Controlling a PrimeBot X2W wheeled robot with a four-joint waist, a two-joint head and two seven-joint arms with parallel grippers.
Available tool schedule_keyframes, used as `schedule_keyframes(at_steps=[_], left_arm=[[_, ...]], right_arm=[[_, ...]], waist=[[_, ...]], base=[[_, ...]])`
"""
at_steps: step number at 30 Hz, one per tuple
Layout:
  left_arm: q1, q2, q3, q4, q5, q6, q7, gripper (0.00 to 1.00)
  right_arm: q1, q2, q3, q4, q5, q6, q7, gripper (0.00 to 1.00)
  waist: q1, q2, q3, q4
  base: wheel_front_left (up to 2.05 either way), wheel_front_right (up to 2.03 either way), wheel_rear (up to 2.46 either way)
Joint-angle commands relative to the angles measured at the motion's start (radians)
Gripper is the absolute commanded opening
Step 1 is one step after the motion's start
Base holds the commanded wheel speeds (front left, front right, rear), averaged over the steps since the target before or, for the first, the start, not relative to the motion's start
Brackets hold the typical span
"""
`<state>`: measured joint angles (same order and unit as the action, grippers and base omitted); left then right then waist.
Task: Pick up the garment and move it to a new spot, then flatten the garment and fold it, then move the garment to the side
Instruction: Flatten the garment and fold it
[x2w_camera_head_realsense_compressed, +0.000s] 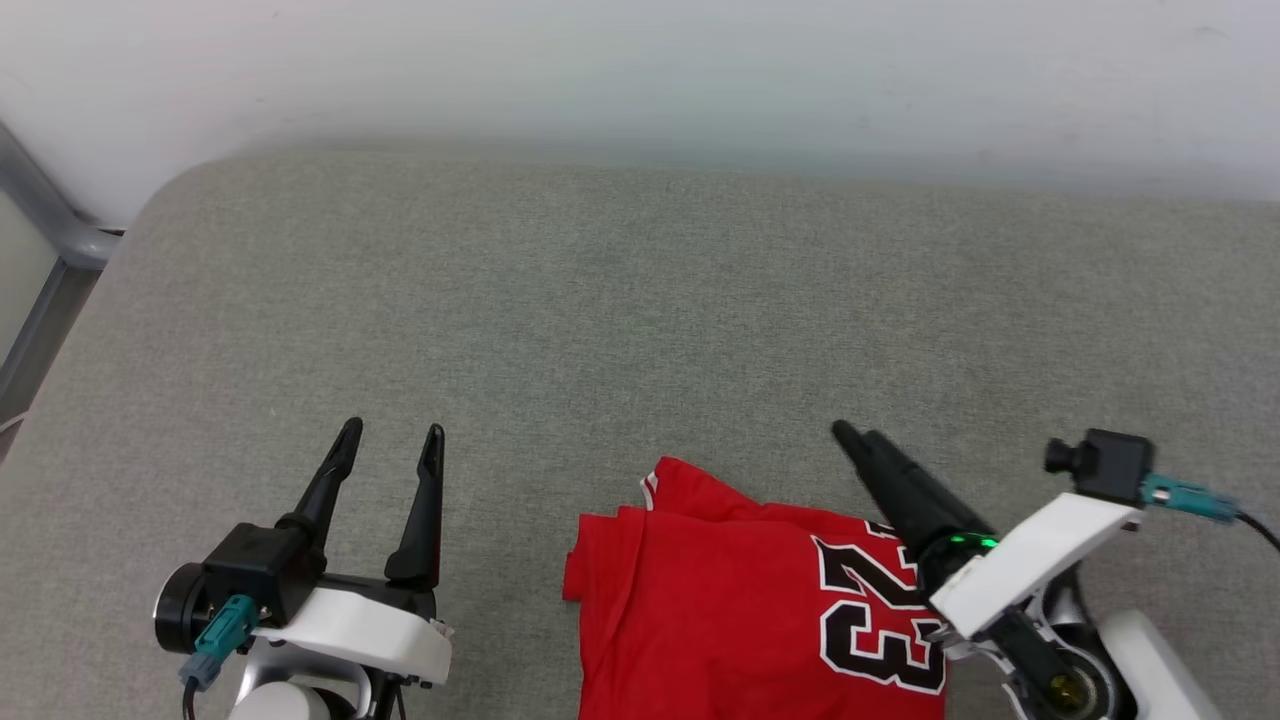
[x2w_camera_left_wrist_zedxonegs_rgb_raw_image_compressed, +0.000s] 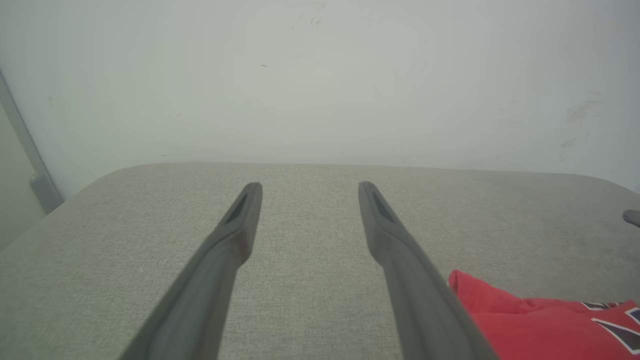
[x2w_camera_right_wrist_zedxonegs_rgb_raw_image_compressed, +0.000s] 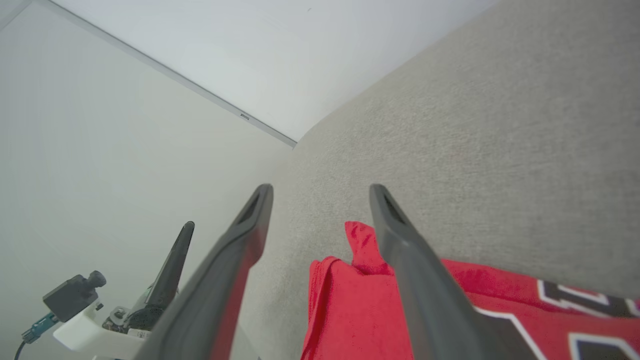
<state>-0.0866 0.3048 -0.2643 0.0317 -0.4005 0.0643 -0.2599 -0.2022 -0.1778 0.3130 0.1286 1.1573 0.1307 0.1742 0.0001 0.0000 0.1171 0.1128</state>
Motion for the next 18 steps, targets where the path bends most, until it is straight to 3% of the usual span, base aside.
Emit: schedule_keyframes(at_steps=[1,10,18], left_arm=[[0.003,0.001,0.005,0.001,0.002,0.003,-0.006,1.0],[0.023,-0.006,0.028,0.015,-0.007,0.012,-0.007,1.0],[0.054,-0.014,0.053,0.033,-0.007,0.026,-0.007,1.0]], right_arm=[[0.021,-0.019,-0.022,-0.004,-0.064,0.0,-0.032,1.0],[0.092,-0.033,-0.241,-0.009,-0.441,0.0,-0.078,1.0],[0.173,0.064,-0.442,-0.17,-0.843,0.0,-0.108,1.0]], waist=[[-0.0001,0.0,-0.002,-0.008],[-0.0001,0.0,-0.022,-0.051],[-0.0001,0.0,-0.06,-0.083]], base=[[0.0,0.0,0.0],[0.0,0.0,0.0],[0.0,0.0,0.0]])
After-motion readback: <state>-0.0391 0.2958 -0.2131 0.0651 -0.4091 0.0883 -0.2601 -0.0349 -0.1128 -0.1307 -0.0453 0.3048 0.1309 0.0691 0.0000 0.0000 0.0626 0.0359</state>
